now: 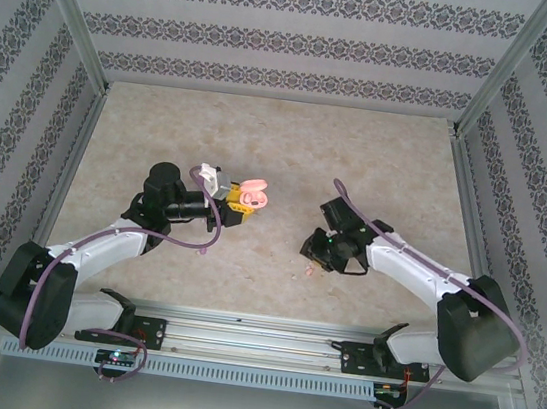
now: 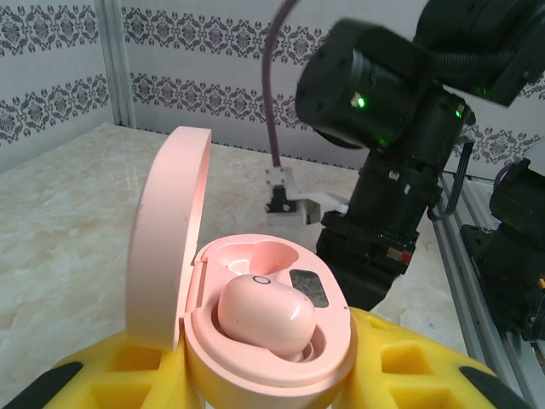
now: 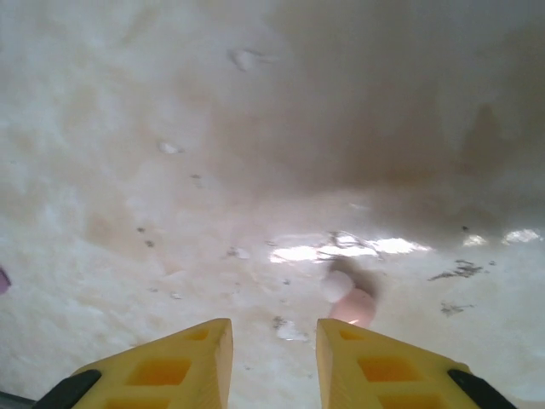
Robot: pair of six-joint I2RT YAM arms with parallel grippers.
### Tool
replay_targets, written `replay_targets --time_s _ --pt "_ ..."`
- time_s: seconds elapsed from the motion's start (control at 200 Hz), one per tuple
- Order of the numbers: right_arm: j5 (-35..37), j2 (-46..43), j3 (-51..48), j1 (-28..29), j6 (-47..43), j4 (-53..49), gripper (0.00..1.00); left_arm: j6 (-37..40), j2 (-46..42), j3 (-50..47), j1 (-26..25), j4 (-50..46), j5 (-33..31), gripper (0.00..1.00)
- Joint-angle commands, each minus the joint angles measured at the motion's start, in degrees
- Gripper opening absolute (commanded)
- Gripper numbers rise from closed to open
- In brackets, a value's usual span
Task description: Insert the wireless bluetooth earbuds into the charging case
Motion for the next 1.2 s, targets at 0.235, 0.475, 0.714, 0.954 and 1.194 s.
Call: replay_targets --time_s 0.235,0.475,0.714,0.954,1.194 --pt "2.06 17.66 18.97 4.69 -26.57 -19.76 0.18 -0.12 -1.98 -0.73 -0.57 0.50 -0.17 0.14" --pt "3.36 24.11 21.65 4.68 -29.78 -23.79 0.16 1.99 -4.98 -1.05 -0.52 -4.51 -1.27 0.14" --pt "3.73 25.92 20.65 2.27 -30.31 -24.20 0.16 2.27 -5.64 -0.66 -0.51 -5.62 -1.16 0.14" --pt "3.76 24.71 18.95 -0.53 -28.45 -23.21 0.16 2.28 -5.29 -0.61 -0.54 -5.19 -1.35 0.14" --pt "3.81 22.61 16.05 -2.56 -26.30 -22.84 0.17 2.10 -5.48 -0.88 -0.51 -5.25 -1.45 0.14"
